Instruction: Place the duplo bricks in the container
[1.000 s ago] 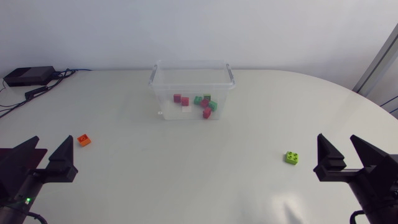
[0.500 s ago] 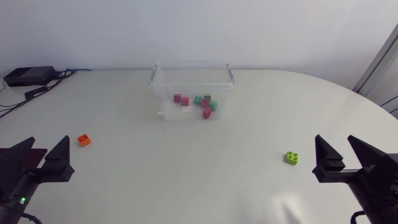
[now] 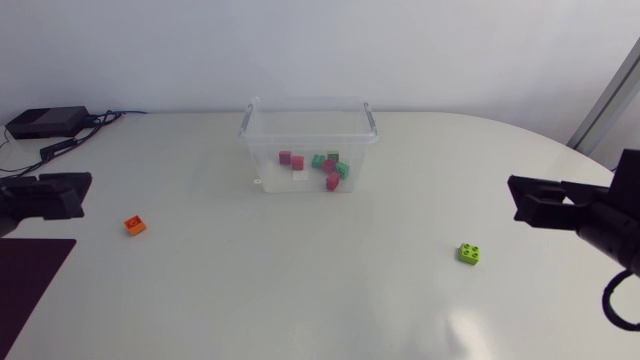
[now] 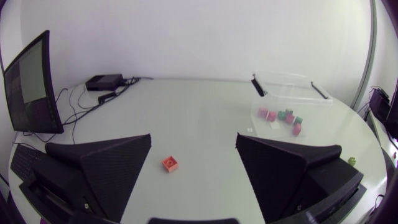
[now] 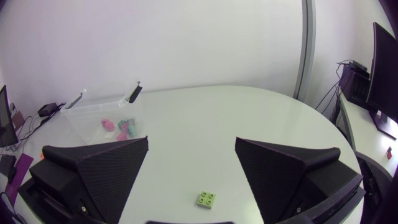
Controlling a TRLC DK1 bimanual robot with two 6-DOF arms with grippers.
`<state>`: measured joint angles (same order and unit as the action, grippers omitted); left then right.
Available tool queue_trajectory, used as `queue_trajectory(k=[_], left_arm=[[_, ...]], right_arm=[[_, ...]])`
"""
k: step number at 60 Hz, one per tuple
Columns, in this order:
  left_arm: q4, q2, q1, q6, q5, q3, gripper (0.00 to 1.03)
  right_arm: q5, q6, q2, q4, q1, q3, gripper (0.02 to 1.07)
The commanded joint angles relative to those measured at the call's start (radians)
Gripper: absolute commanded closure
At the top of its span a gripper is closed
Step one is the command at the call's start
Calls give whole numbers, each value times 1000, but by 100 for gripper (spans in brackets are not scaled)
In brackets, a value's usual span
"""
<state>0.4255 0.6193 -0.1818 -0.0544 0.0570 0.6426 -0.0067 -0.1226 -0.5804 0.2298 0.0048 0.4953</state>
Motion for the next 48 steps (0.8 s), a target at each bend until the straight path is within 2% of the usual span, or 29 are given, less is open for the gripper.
queue_trajectory(k=[1,5,13,22,48], left_arm=[[64,157,-36,-42,32,118,10],[104,255,-39,-96,38,183,10],[187,485,-61,-318,40,335,10],[251,652,-104,-371,47,470,10],[265,956,-113,-662,60,534,8]], right_arm=[[-3,-54,-70,42,-3,69,6],[2,-69,-128,91,-5,117,6],[2,-89,-269,246,-6,227,6],[2,-118,-357,307,-19,279,6],[-7,-238,-587,428,-51,354,7]])
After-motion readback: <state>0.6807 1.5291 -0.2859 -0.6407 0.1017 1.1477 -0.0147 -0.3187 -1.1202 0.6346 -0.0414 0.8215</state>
